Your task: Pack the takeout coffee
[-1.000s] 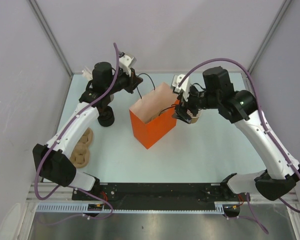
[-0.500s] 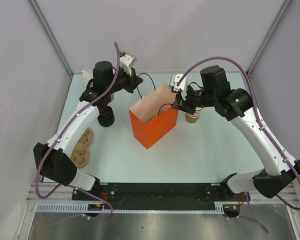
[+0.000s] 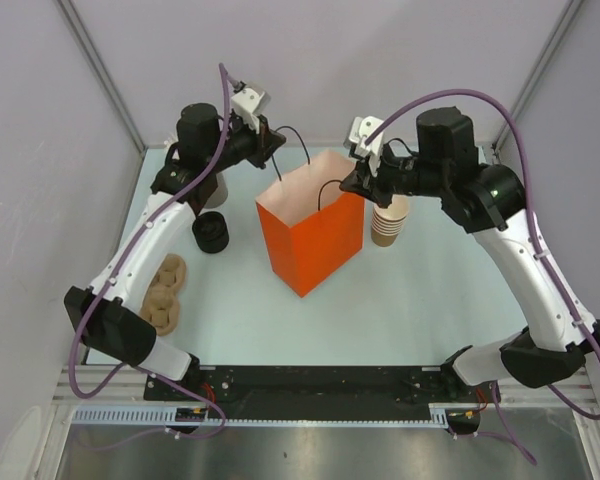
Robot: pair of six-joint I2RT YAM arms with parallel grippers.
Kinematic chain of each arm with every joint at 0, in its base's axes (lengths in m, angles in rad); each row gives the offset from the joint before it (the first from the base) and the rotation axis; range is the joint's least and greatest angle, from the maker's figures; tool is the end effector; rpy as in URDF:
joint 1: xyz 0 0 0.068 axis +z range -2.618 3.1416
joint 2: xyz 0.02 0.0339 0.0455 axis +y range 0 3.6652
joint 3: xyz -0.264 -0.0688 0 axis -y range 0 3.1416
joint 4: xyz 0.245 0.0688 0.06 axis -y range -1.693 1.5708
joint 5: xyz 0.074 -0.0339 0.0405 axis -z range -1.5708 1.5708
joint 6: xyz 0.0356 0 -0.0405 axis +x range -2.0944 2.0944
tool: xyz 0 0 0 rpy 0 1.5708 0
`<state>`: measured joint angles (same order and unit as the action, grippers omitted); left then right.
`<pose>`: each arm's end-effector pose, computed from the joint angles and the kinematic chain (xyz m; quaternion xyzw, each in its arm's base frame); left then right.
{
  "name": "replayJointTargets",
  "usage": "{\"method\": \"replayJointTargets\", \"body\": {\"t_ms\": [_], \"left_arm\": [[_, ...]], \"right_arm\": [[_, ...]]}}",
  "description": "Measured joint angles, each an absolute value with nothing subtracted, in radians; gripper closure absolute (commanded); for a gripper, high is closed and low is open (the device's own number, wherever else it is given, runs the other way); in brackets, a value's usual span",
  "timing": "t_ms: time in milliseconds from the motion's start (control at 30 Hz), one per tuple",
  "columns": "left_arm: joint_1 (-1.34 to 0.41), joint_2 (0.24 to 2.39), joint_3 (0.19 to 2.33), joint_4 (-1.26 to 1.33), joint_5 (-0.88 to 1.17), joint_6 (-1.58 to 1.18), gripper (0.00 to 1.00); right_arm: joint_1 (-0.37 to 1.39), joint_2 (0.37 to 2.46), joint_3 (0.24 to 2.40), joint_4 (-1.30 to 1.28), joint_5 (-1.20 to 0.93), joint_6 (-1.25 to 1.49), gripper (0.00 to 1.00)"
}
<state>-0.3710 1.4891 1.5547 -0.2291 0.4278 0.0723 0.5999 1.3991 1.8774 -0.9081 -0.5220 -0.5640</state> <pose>0.3152 -0.1385 0.4352 0.2978 0.6967 -0.2541 0.6011 0.2047 0.1615 0.4960 -0.5634 0.6027 0.2265 0.5178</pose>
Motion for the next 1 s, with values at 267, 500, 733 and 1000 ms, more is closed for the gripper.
{"method": "replayJointTargets", "body": {"t_ms": [267, 500, 733, 1000], "left_arm": [[-0.371, 1.488, 1.601, -0.23, 0.431, 0.082, 0.96], [-0.382, 1.453, 1.439, -0.197, 0.43, 0.112, 0.96], [-0.404, 1.46, 1.393, -0.207, 0.429, 0.141, 0.96], [-0.406, 1.465, 1.503, -0.225, 0.427, 0.145, 0.96]], "right_arm": [[0.607, 1.391, 1.943, -0.902, -0.516, -0.538, 1.0], [0.68, 1.344, 1.679, -0.896, -0.472, -0.564, 1.0], [0.73, 1.339, 1.623, -0.909, -0.425, -0.578, 1.0], [0.729, 1.328, 1.638, -0.9, -0.427, -0.582, 1.0]]}}
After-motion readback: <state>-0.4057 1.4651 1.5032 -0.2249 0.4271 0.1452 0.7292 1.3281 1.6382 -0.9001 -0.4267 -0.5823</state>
